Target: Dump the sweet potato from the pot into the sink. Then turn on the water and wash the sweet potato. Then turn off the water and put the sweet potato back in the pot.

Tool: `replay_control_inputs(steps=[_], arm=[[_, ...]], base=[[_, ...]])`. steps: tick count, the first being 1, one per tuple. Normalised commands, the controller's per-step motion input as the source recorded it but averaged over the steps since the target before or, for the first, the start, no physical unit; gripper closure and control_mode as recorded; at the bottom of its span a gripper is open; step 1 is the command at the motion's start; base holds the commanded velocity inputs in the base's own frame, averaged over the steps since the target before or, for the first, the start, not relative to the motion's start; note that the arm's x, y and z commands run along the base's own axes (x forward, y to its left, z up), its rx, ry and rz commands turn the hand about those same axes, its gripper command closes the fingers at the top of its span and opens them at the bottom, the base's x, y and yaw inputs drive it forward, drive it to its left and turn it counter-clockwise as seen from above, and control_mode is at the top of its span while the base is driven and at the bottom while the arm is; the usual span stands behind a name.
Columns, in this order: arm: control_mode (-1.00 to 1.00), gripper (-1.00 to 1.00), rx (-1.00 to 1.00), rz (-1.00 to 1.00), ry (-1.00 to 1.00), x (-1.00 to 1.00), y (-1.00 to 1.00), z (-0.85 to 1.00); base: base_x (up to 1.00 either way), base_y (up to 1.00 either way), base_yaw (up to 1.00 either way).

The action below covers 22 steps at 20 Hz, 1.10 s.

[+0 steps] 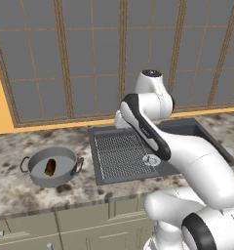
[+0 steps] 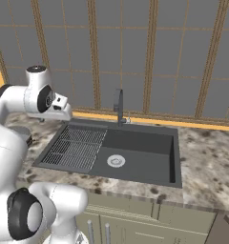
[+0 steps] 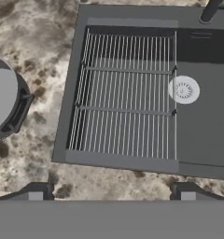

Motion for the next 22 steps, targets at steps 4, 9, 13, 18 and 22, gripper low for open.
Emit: replay_control_inputs(steps=[4,9,13,18,22], arm=[[-1.00,-1.00,0.04,0.00,0.18,0.11,0.52,-0.25],[-1.00,-1.00,0.03,0.03,0.16,0.22,0.48,-0.27],[-1.00,-1.00,0.00,0.04,0.03,0.30,0.55,-0.28],[-1.00,-1.00,0.00,0.01,0.00,0.29,0.57,-0.32],[-1.00,-1.00,0.00,0.02,0.00,0.32,0.54,-0.35]], base=[[0.00,0.00,0.00],[0.00,0.00,0.00],[0.00,0.00,0.00],[0.00,0.00,0.00],[0.00,0.00,0.00]])
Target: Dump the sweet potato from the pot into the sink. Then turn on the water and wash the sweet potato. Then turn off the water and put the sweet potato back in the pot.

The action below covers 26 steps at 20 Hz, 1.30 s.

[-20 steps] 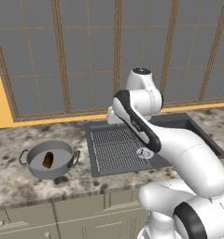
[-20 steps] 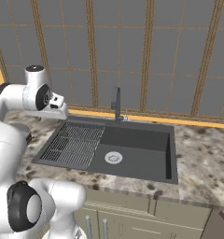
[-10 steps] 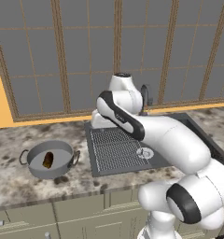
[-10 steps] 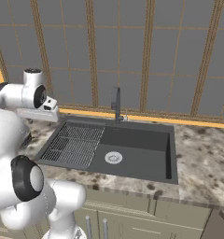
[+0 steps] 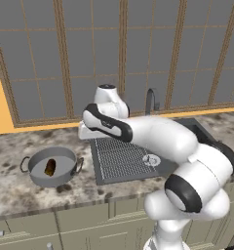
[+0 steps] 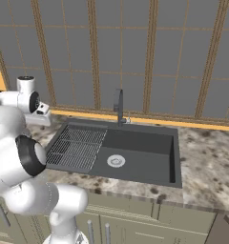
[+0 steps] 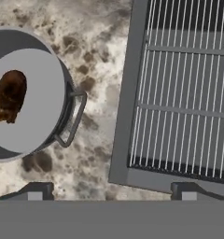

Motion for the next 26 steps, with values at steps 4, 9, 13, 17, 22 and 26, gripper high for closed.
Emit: replay_control_inputs(steps=[4,9,13,17,22,26], arm=[[-1.00,-1.00,0.00,0.02,0.00,0.34,0.51,-0.34],[-1.00,-1.00,-0.01,0.03,0.00,0.32,0.51,-0.39],[-1.00,-1.00,0.00,0.04,0.00,0.32,0.42,-0.44],[-1.00,-1.00,0.00,0.07,0.00,0.35,0.20,-0.43],[-1.00,-1.00,0.00,0.07,0.00,0.30,0.25,-0.43],[-1.00,-1.00,0.00,0.07,0.00,0.28,0.21,-0.45]], base=[[0.00,0.00,0.00],[0.00,0.00,0.00],[0.00,0.00,0.00],[0.00,0.00,0.00],[0.00,0.00,0.00],[0.00,0.00,0.00]])
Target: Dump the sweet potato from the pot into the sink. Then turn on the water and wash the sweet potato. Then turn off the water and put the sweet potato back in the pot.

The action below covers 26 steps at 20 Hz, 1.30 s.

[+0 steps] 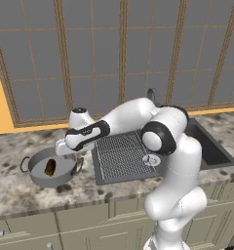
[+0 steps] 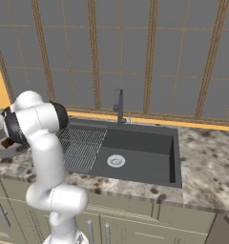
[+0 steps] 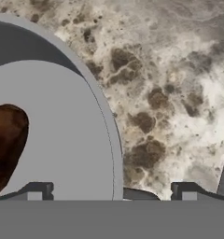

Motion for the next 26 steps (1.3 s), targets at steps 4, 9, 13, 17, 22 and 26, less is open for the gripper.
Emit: replay_control_inputs(steps=[4,9,13,17,22,26], arm=[[-1.00,-1.00,0.00,0.08,0.00,0.28,0.09,-0.49],[-1.00,1.00,-0.01,0.02,0.01,0.10,0.16,-0.55],[-1.00,1.00,-0.04,-0.09,0.00,-0.04,0.00,-0.35],[-1.00,1.00,0.00,-0.14,-0.07,-0.15,-0.13,-0.07],[-1.00,1.00,0.00,-0.18,-0.07,-0.23,-0.42,0.09],[-1.00,1.00,0.03,-0.27,-0.01,-0.34,-0.70,0.27]], base=[[0.00,0.00,0.00],[0.00,0.00,0.00],[0.00,0.00,0.00],[0.00,0.00,0.00],[0.00,0.00,0.00],[0.00,0.00,0.00]])
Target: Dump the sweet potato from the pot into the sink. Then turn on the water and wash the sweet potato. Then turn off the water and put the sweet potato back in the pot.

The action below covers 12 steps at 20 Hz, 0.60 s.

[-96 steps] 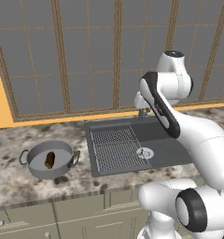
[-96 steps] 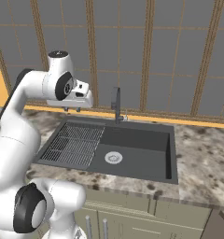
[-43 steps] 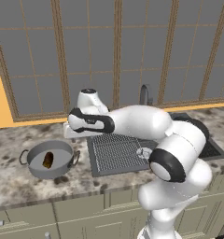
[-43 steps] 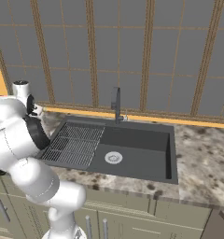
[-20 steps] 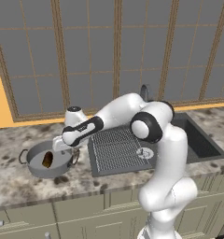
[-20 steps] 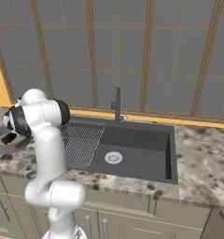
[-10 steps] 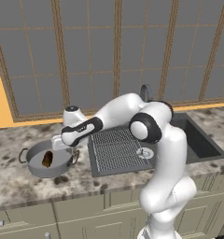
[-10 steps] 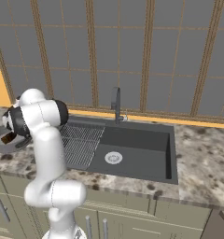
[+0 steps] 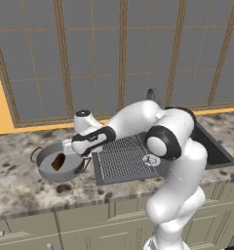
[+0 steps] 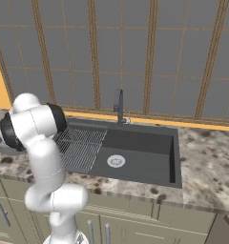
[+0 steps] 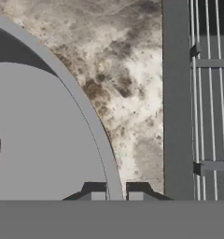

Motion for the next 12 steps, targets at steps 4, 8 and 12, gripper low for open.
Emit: replay_control_inputs(steps=[4,8,12], arm=[[-1.00,1.00,0.03,-0.32,0.00,-0.33,-0.75,0.45],[-1.00,1.00,0.00,-0.34,-0.01,-0.38,-0.78,0.51],[-1.00,1.00,0.00,-0.34,-0.01,-0.47,-0.83,0.53]], base=[[0.00,0.00,0.00],[0.00,0.00,0.00],[0.00,0.00,0.00]])
